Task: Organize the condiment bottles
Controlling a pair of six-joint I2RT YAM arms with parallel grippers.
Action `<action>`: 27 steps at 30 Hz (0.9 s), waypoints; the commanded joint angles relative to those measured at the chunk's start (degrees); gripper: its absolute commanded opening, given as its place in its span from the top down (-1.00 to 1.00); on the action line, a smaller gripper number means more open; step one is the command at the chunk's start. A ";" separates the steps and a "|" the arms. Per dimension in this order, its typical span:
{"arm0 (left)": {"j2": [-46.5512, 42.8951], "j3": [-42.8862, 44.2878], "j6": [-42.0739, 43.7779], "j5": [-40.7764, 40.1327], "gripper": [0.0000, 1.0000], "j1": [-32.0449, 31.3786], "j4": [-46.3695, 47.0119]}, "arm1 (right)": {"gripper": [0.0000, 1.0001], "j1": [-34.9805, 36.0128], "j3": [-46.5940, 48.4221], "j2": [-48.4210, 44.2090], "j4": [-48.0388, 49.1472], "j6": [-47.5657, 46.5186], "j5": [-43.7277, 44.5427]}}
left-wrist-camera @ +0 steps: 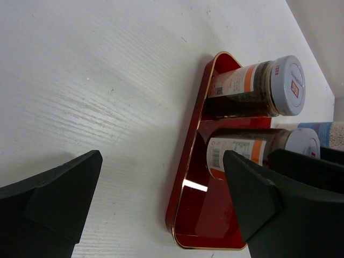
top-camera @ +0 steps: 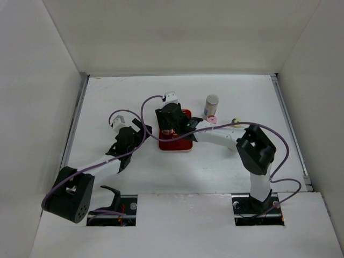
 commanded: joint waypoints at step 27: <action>-1.84 -0.74 -0.65 -0.60 -1.00 -0.76 2.71 | -0.83 -15.25 -10.97 -25.09 4.40 -1.82 7.66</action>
